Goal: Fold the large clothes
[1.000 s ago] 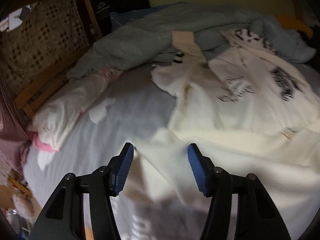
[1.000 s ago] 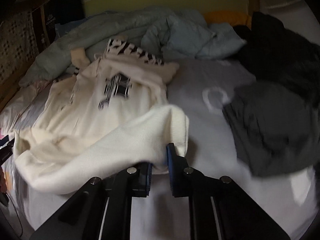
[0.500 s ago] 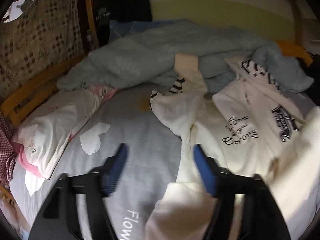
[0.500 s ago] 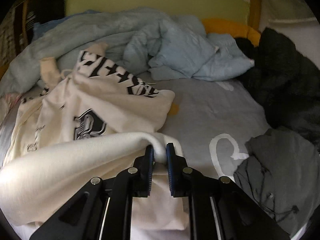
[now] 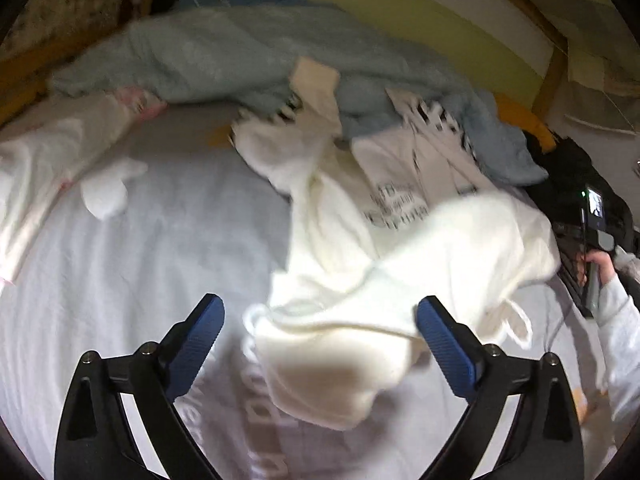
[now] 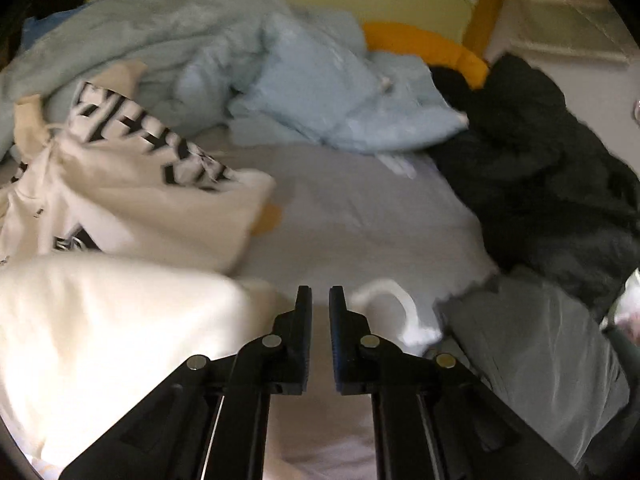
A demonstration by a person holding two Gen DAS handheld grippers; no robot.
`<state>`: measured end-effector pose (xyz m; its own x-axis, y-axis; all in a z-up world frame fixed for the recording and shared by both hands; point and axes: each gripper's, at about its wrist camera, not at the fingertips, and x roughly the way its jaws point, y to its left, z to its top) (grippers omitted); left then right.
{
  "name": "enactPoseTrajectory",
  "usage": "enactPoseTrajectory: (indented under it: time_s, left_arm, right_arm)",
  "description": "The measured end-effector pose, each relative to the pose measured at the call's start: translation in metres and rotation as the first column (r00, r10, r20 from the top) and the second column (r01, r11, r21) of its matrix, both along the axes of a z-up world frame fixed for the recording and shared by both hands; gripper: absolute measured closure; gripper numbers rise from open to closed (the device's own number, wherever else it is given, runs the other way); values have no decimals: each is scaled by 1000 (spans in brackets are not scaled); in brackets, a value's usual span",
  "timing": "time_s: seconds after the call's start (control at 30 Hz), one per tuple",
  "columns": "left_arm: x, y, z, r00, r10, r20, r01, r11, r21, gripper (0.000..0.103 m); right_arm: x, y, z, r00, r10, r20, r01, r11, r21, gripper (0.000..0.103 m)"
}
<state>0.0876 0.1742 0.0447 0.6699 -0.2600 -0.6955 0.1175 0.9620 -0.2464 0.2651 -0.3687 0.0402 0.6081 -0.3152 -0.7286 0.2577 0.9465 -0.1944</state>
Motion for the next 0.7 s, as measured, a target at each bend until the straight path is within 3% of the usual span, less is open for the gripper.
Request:
enactPoseTrajectory:
  time_s: [0.1,0.13,0.2,0.23,0.33,0.37,0.43,0.47,0.5,0.6,0.7]
  left_arm:
    - [8,-13,-15,986,-115,-123,110,993,-49,6]
    - [8,-21,-17,979,-137,-150,133,990,-36,6]
    - [0,-34,-17,985,-115,-130,124,990,65,6]
    - [-6,-39,-17,986,-120,-115,131,987,95,6]
    - [-15,-50,-25,986,-121,-114,139,976,166,6]
    - [-11,-52,-31,986,-102,-129,126,973,193,6]
    - [7,-53,-40,986,-14,-167,56,967,249,26]
    - [15,-48,-42,984,24,-178,24,964,266,57]
    - [26,-41,-41,980,66,-188,-12,961,277,72]
    - [58,-18,-19,983,128,-135,-100,976,195,87]
    - [102,-24,1,989,137,-61,-112,944,310,86]
  right_arm:
    - [-19,-17,-4,998,61,1,-61,992,111,93]
    - [-29,-18,-4,996,94,11,-94,987,134,93]
    - [-55,-17,-5,988,149,36,-153,979,134,93]
    - [-73,-16,-7,983,172,64,-180,974,139,88]
    - [-111,-18,-19,973,207,106,-224,956,190,55]
    - [-112,-17,-20,973,212,90,-225,957,184,54]
    - [-111,-13,-14,968,227,111,-244,953,180,54]
    - [-110,-12,-11,964,229,134,-252,947,198,54]
    - [-107,-13,-10,962,227,150,-257,937,234,54]
    - [-99,-15,-14,964,215,157,-259,898,356,54]
    - [-100,-13,-17,964,217,155,-259,900,351,53]
